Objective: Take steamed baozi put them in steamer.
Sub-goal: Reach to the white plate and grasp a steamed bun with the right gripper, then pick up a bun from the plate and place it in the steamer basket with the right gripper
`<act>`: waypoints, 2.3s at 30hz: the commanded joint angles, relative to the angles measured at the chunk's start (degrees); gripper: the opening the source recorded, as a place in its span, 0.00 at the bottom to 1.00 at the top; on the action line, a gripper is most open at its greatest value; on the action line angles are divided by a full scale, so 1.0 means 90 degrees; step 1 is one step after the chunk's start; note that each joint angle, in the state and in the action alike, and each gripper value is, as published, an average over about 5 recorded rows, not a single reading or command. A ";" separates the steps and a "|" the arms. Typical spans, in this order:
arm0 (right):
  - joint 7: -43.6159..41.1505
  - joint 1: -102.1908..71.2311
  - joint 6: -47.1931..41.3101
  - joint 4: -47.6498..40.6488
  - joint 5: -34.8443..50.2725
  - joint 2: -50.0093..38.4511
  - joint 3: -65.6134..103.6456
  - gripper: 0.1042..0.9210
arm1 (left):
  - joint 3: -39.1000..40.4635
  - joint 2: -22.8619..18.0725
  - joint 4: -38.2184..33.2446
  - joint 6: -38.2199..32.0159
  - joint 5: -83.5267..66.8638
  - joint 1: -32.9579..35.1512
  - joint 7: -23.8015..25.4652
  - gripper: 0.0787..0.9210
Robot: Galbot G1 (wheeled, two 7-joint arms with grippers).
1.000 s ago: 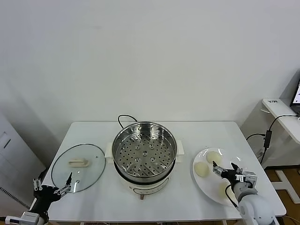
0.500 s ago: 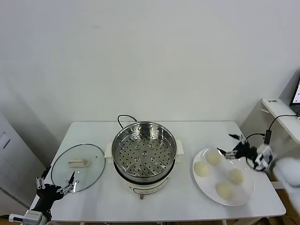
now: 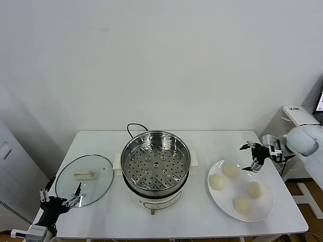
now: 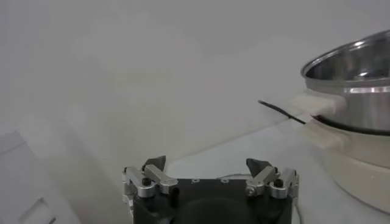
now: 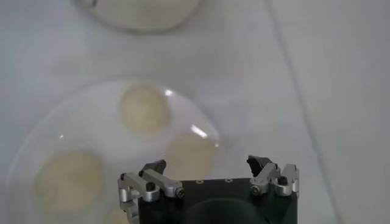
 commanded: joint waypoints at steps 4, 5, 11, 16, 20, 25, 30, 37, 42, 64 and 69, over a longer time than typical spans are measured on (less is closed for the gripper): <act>-0.0195 0.0955 0.0083 -0.0823 -0.0722 0.0769 -0.1350 0.88 | -0.0071 0.0011 -0.0028 -0.0001 -0.0041 0.0056 -0.0004 0.88; -0.0131 0.0933 0.0105 -0.0903 -0.0742 0.0848 -0.1350 0.88 | -0.0093 0.0020 -0.0026 -0.0003 -0.0054 0.0065 -0.0003 0.88; 0.0116 0.0897 0.0124 -0.1173 -0.0867 0.1137 -0.1416 0.88 | -0.0171 0.0037 -0.0004 -0.0010 -0.0098 0.0083 -0.0003 0.88; 0.0268 0.0866 0.0142 -0.1334 -0.1021 0.1219 -0.1437 0.88 | -0.0197 0.0014 -0.0009 -0.0018 -0.0103 0.0103 -0.0003 0.88; 0.0332 0.0837 0.0143 -0.1356 -0.1041 0.1211 -0.1442 0.87 | -0.0209 0.0013 -0.0007 -0.0022 -0.0103 0.0119 -0.0001 0.88; 0.0391 0.0788 0.0146 -0.1359 -0.1076 0.1208 -0.1443 0.81 | -0.0200 -0.0012 -0.0020 -0.0027 -0.0091 0.0124 -0.0002 0.88; 0.0420 0.0763 0.0163 -0.1361 -0.1109 0.1175 -0.1473 0.70 | -0.0208 -0.0017 -0.0065 -0.0041 -0.0093 0.0185 0.0003 0.88; 0.0440 0.0928 0.0187 -0.1277 -0.0897 0.1090 -0.1614 0.52 | -0.0259 -0.0034 -0.0063 -0.0074 -0.0106 0.0190 0.0003 0.88; 0.0357 0.1610 0.0183 -0.0858 -0.0381 0.0803 -0.2247 0.46 | -0.0274 -0.0002 -0.0073 -0.0124 -0.0103 0.0221 0.0010 0.88; -0.0052 0.6755 0.2311 0.0373 0.1824 0.3062 -0.6367 0.41 | -0.0549 0.0097 -0.0160 -0.0153 -0.0353 0.0184 0.0019 0.88; 0.0032 0.6007 0.2892 0.0494 0.1017 0.3615 -0.6116 0.42 | -0.0583 0.0103 -0.0202 -0.0155 -0.0416 0.0204 0.0022 0.88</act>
